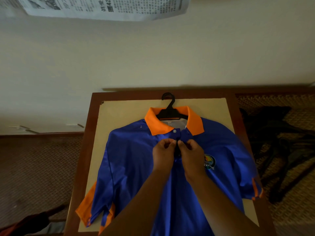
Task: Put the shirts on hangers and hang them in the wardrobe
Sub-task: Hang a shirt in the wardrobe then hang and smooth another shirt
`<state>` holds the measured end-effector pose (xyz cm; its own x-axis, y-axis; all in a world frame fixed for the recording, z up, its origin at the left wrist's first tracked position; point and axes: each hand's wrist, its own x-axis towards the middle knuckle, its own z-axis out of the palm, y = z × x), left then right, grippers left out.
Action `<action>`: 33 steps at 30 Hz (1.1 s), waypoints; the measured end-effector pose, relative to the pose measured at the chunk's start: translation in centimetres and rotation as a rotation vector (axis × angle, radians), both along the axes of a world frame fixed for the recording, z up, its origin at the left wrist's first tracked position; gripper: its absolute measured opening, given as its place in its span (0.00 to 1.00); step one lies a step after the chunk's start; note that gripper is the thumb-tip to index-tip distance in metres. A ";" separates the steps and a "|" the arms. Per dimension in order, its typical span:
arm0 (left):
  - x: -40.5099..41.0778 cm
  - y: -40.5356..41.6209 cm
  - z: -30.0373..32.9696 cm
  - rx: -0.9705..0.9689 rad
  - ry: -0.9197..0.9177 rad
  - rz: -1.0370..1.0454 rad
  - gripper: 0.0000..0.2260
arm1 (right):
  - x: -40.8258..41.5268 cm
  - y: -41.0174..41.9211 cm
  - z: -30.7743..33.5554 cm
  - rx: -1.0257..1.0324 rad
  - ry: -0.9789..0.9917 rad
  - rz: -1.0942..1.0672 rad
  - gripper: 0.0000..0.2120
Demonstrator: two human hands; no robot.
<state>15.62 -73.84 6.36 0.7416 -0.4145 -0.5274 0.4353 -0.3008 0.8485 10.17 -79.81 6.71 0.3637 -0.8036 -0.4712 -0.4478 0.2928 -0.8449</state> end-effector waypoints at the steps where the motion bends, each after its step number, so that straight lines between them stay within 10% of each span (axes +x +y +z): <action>1: 0.0 0.1 0.0 0.002 -0.010 -0.008 0.07 | 0.0 0.0 0.0 -0.003 0.000 0.002 0.11; 33: 0.2 1.6 -0.2 0.080 -0.187 -0.220 0.10 | 0.1 -4.2 1.1 0.016 0.055 0.480 0.05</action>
